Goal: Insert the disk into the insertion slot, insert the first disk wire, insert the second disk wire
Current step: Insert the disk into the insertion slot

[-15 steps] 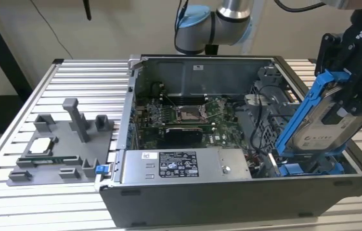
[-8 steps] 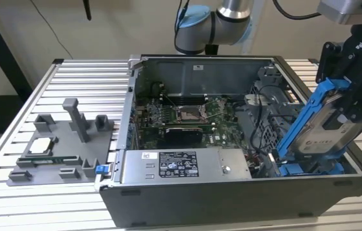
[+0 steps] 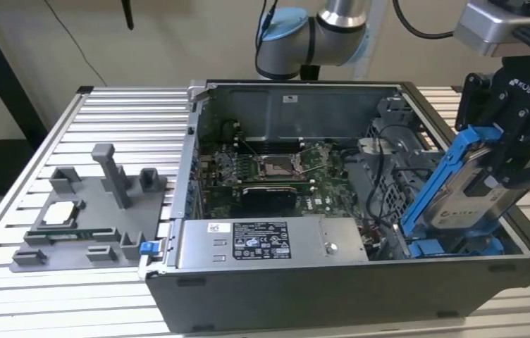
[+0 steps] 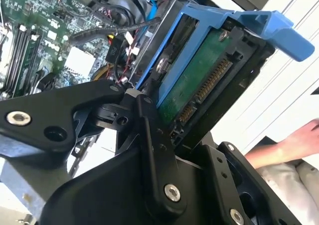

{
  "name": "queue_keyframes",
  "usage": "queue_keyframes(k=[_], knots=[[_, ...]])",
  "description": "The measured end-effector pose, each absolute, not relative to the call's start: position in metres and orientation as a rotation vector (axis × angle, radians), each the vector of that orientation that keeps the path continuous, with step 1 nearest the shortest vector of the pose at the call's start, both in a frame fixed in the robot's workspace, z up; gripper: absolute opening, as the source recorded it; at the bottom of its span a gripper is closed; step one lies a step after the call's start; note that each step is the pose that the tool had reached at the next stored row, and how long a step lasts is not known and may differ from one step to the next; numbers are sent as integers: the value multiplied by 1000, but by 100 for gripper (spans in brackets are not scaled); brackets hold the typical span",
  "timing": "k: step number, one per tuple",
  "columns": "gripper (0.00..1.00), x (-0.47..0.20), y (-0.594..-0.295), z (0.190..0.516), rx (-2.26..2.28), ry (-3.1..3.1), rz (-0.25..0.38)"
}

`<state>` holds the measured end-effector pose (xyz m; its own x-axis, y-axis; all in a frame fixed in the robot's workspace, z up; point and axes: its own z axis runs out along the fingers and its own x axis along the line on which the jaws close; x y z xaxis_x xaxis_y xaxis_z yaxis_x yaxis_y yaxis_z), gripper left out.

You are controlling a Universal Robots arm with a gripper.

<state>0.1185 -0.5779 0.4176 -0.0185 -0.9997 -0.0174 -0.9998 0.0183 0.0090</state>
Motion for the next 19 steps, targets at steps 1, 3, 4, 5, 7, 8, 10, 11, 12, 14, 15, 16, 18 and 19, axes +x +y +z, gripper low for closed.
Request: queue_keyframes(k=[1, 3, 4, 5, 7, 8, 10, 11, 12, 14, 15, 16, 18, 19], knots=[[0, 119, -578, 417, -2197, 2237, 30], [0, 119, -578, 415, -2196, 2237, 30], [0, 119, -578, 415, -2196, 2237, 31], [0, 119, -578, 414, -2196, 2237, 31], [0, 120, -578, 412, -2195, 2236, 32], [0, 120, -578, 411, -2194, 2235, 34], [0, 120, -577, 409, -2194, 2234, 36], [0, 120, -577, 409, -2193, 2234, 37], [0, 120, -577, 408, -2192, 2233, 38], [0, 120, -576, 406, -2192, 2232, 40], [0, 120, -576, 402, -2192, 2232, 40], [0, 120, -575, 400, -2192, 2232, 40], [0, 120, -575, 396, -2191, 2232, 41], [0, 120, -575, 394, -2191, 2232, 41]])
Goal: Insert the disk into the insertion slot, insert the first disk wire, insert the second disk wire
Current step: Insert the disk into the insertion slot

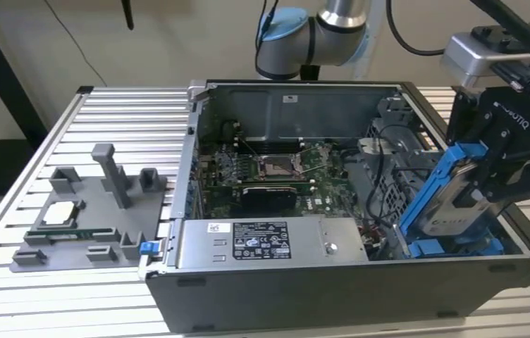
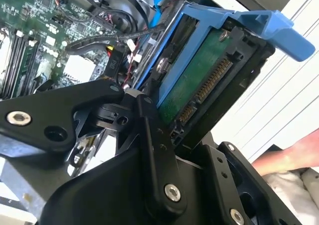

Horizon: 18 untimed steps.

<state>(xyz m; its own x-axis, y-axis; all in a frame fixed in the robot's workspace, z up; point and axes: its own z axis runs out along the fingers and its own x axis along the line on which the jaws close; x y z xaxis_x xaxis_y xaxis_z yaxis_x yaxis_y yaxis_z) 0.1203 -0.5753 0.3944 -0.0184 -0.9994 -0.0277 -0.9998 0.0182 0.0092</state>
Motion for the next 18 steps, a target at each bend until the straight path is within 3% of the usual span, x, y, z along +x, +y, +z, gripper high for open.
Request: queue_keyframes(k=[15, 16, 18], knots=[[0, 120, -575, 383, -2191, 2232, 41], [100, 120, -575, 383, -2191, 2232, 41], [100, 120, -575, 383, -2192, 2232, 41]])
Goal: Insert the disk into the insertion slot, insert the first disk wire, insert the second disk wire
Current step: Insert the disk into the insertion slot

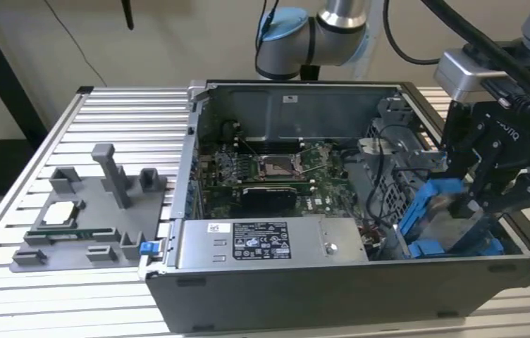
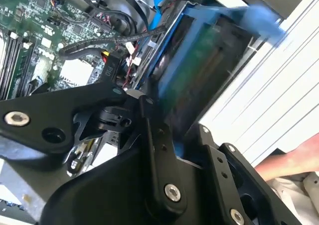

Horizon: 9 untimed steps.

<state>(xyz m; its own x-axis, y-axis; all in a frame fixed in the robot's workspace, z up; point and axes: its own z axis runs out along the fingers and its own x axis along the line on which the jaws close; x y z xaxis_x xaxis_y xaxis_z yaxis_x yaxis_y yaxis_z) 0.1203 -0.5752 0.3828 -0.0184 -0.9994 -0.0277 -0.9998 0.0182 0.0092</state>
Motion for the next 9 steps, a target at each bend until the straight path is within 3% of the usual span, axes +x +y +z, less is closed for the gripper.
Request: queue_keyframes(k=[9], knots=[[100, 120, -575, 395, -2191, 2232, 41]])
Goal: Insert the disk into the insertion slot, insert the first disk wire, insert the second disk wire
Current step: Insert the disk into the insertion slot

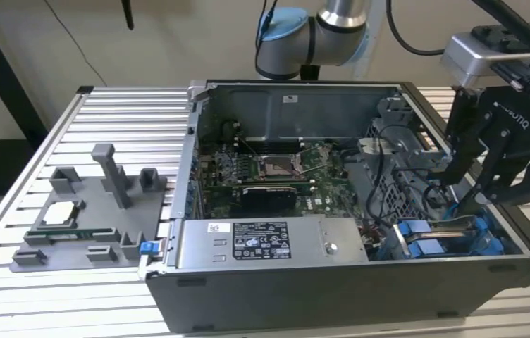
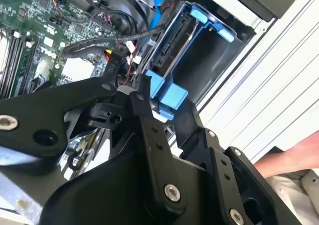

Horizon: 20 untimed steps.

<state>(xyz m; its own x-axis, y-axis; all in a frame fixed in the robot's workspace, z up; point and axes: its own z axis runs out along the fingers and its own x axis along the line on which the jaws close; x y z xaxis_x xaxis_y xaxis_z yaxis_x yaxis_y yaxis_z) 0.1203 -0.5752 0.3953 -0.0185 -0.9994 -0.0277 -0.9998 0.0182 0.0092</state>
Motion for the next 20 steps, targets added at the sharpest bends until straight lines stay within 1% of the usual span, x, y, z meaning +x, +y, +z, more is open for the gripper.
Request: queue_keyframes(k=[9, 20], knots=[[100, 116, -568, 399, -2187, 2227, 50], [100, 115, -546, 400, -2182, 2222, 60]])
